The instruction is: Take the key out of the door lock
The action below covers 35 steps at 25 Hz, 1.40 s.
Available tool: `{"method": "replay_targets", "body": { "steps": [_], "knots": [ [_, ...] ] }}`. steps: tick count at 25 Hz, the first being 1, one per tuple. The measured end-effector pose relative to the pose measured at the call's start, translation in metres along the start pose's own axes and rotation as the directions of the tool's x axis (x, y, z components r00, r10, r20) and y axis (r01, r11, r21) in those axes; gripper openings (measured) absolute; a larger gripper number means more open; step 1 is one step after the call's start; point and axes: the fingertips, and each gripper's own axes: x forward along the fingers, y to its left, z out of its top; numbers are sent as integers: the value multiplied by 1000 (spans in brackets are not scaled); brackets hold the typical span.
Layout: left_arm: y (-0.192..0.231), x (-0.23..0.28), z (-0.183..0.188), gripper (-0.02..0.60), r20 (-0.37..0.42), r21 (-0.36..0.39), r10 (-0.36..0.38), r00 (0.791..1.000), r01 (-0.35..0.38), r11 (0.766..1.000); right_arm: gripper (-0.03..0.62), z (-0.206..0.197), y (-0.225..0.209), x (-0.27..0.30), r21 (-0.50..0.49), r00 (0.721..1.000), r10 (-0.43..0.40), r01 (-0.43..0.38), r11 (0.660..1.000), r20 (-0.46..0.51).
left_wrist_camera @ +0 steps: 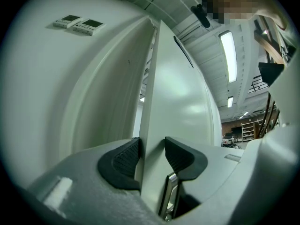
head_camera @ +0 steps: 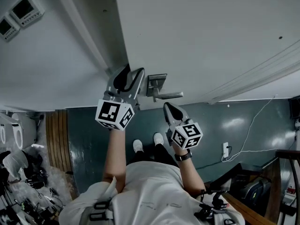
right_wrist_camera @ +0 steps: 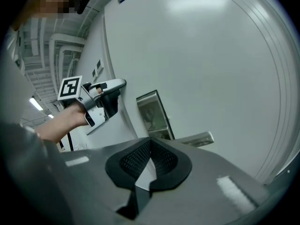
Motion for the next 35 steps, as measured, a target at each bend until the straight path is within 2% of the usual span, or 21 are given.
{"method": "replay_targets", "body": {
  "steps": [7,8,9,10,12,16,21,27,28,32,33,35],
  "knots": [
    [-1,-2,0,172,3,4,-2,1000,2,1000,6,-55,-8,22,77,996,22,-16,997,-88],
    [-1,-3,0,170,3,6,-2,1000,2,1000,62,-62,-8,27,100,995,33,-24,995,-95],
    [-1,-3,0,170,3,8,-2,1000,2,1000,153,-69,-8,31,134,994,44,-30,990,-100],
    [-1,-3,0,169,2,10,-3,1000,3,1000,195,-74,-9,35,177,994,53,-34,984,-100],
    [-2,-3,0,169,-2,10,-2,1000,2,1000,206,-83,-13,43,273,994,65,-39,961,-86],
    [-2,-5,-2,166,-4,11,0,1000,0,1000,206,-92,-24,59,459,995,98,-84,884,-5],
    [-3,-5,-2,166,-14,32,3,1000,-2,999,199,-91,-39,78,573,987,115,-157,804,110],
    [-2,-6,-4,164,-24,45,14,1000,-13,999,109,-79,-37,93,686,958,155,-281,671,241],
    [-2,-6,-3,164,-25,45,15,1000,-14,999,92,-79,-37,94,697,955,155,-290,656,252],
    [-2,-5,-2,164,-26,46,21,999,-20,999,46,-77,-39,93,706,945,156,-319,632,287],
    [-2,-5,-2,164,-26,45,24,999,-23,999,43,-79,-41,93,724,945,145,-317,613,292],
    [-2,-5,-2,166,-28,46,31,999,-30,998,37,-88,-46,93,786,948,109,-310,534,300]
  ]
}}
